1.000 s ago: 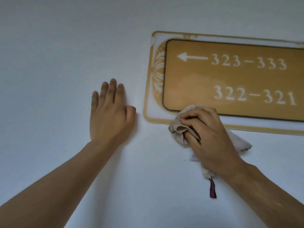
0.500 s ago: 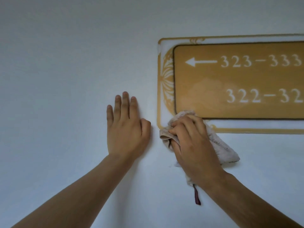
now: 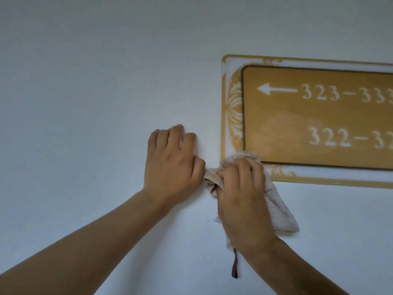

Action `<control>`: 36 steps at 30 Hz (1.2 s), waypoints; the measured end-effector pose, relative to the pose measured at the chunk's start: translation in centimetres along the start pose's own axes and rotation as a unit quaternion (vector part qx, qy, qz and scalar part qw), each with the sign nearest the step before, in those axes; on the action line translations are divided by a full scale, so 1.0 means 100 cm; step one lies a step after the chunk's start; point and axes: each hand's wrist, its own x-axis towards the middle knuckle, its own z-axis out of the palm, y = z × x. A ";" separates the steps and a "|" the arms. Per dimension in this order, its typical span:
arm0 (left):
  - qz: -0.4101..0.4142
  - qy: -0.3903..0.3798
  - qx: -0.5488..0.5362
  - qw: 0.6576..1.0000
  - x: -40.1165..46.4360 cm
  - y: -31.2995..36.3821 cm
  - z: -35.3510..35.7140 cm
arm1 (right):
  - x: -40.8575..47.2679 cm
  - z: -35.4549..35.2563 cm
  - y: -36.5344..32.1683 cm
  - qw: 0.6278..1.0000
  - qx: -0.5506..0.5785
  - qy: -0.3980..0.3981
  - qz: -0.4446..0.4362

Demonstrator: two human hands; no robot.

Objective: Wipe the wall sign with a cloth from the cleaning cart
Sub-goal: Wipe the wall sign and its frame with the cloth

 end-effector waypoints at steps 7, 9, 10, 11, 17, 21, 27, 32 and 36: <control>-0.027 0.040 -0.070 0.996 0.058 -0.001 0.005 | 0.029 -0.004 -0.024 0.995 0.015 0.043 0.089; -0.025 0.026 -0.041 0.999 0.063 -0.004 0.009 | 0.030 0.000 -0.020 0.997 0.018 0.047 0.050; -0.026 0.025 -0.032 0.999 0.064 -0.004 0.011 | 0.032 0.001 -0.018 0.997 0.021 0.055 0.046; -0.026 0.025 -0.026 0.999 0.065 -0.005 0.012 | 0.035 0.000 -0.017 0.995 0.030 0.069 0.062; -0.017 0.029 -0.027 0.999 0.065 -0.010 0.013 | 0.052 0.000 -0.013 0.981 0.046 0.166 0.084; -0.015 0.040 -0.055 0.998 0.063 -0.012 0.014 | 0.078 -0.004 -0.011 0.974 0.038 0.183 0.130; -0.009 0.039 -0.067 0.997 0.061 -0.013 0.016 | 0.094 -0.003 -0.007 0.972 0.004 0.198 0.126; -0.010 0.060 -0.059 0.996 0.063 -0.014 0.020 | 0.109 -0.007 -0.002 0.971 0.019 0.211 0.107; 0.007 0.122 -0.030 0.992 0.085 -0.016 0.017 | 0.133 -0.012 0.006 0.970 0.028 0.219 0.098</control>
